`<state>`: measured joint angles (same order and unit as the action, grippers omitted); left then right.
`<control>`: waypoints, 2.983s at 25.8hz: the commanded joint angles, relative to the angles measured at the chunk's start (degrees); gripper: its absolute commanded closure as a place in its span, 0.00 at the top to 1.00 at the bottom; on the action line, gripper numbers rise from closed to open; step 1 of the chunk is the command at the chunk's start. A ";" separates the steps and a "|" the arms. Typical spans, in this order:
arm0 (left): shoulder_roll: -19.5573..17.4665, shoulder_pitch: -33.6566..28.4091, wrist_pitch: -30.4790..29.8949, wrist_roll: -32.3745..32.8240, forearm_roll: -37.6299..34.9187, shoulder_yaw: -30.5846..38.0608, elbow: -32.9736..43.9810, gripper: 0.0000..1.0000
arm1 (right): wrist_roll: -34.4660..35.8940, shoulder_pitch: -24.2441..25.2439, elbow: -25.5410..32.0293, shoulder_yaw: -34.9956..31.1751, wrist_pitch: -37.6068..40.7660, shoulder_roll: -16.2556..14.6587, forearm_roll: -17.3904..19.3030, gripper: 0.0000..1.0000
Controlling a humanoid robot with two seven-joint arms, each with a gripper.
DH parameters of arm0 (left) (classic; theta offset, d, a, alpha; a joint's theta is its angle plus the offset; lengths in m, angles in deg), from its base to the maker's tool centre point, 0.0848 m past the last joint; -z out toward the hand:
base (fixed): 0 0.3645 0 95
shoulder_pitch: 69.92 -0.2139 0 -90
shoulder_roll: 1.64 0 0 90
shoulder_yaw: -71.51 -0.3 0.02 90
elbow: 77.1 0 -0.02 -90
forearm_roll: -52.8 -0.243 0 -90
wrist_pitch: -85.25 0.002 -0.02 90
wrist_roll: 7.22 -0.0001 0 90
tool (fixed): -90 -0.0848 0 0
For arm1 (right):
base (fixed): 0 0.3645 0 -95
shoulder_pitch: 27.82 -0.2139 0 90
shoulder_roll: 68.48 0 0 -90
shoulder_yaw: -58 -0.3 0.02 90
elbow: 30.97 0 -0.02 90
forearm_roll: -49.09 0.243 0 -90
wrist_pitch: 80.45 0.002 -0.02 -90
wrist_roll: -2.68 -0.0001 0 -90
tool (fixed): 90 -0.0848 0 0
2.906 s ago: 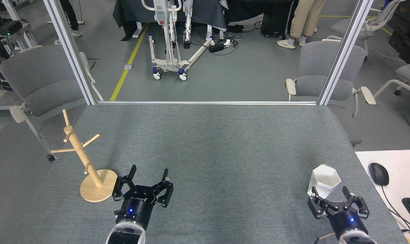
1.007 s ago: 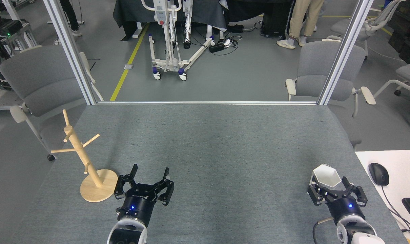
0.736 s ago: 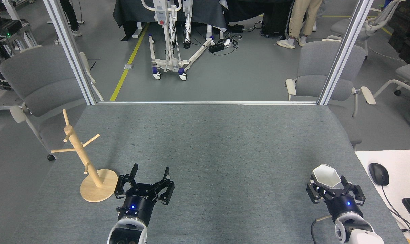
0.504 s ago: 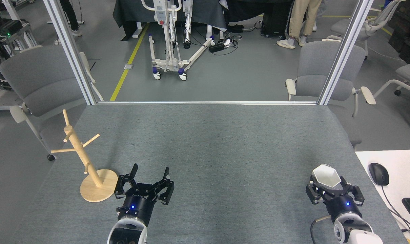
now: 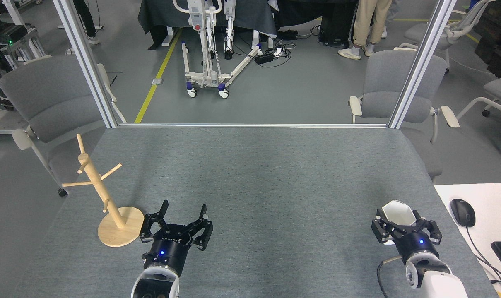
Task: Hang cup on storage rack
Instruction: 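Close the right gripper on the white cup's rim, then lift the white cup with the right gripper and carry it toward the center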
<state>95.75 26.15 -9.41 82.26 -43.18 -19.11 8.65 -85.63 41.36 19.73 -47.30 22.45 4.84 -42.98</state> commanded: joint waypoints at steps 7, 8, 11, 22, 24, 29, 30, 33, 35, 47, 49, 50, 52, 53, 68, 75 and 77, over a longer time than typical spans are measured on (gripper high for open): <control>0.00 0.09 0.00 0.00 0.00 0.00 -0.33 0.99 | 1.30 -1.51 -2.36 0.98 -0.77 0.15 -1.45 1.00; 0.00 0.09 0.00 0.00 0.00 0.00 -0.33 0.99 | 1.38 -1.51 -2.54 1.06 -0.95 0.15 -1.54 1.00; 0.00 0.09 0.00 0.00 0.00 0.00 -0.33 0.99 | 1.38 -2.21 -2.62 1.15 -0.95 0.06 -1.54 1.00; -0.09 0.17 0.00 0.00 0.00 0.09 -0.33 0.99 | 1.38 -2.30 -2.62 1.68 -1.03 0.06 -1.54 0.98; -0.09 0.17 0.00 0.00 0.00 0.00 -0.33 0.99 | 1.38 -2.30 -2.62 1.68 -1.03 0.06 -1.54 0.94; -0.09 0.17 0.00 0.00 0.00 0.00 -0.33 0.99 | 1.38 -2.30 -2.62 1.68 -1.12 0.15 -1.45 0.82; 0.00 0.17 0.00 0.00 0.00 0.00 -0.33 0.99 | 1.38 -2.30 -2.62 1.68 -1.39 0.24 -1.54 0.82; -0.09 0.17 0.00 0.00 0.00 0.09 -0.33 0.99 | 1.38 -2.30 -2.62 1.68 -1.65 0.24 -1.54 0.62; -0.09 0.26 -0.08 0.00 0.00 0.09 -0.33 0.99 | 1.47 -2.30 -2.62 1.68 -1.65 0.24 -1.54 0.49; -0.09 0.17 0.00 0.00 0.00 0.09 -0.42 0.99 | -2.31 -3.09 -0.78 1.33 -1.38 -0.03 -1.37 0.38; -0.09 0.26 0.00 0.00 0.00 0.09 -0.42 0.99 | -7.05 -4.23 1.59 1.24 -1.12 -0.11 -1.10 0.38; -0.09 0.26 0.00 0.00 0.00 0.09 -0.33 0.99 | -9.51 -4.49 3.09 1.15 -1.12 -0.11 -0.93 0.38; -0.09 0.17 0.00 0.00 0.00 0.09 -0.33 0.99 | -13.91 -4.49 7.57 0.98 -1.47 -0.11 -0.75 0.38; -0.09 0.17 0.00 0.00 0.00 0.00 -0.33 0.99 | -15.67 -4.49 10.21 0.80 -1.56 -0.38 -0.66 0.38; -0.09 0.17 0.00 0.00 0.00 0.09 -0.24 0.99 | -47.04 -4.41 45.19 -5.35 -2.26 -2.66 15.24 0.27; -0.09 0.17 0.09 0.00 0.00 0.00 -0.15 0.99 | -49.68 -5.99 50.99 3.61 -11.75 0.77 14.63 0.21; -0.09 0.17 0.09 0.00 0.00 0.09 -0.24 0.99 | -49.68 -5.99 51.87 7.39 -15.18 1.82 12.70 0.20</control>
<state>95.66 26.31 -9.39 82.22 -43.18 -19.04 8.49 -134.98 35.66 70.07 -44.92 11.69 5.07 -28.53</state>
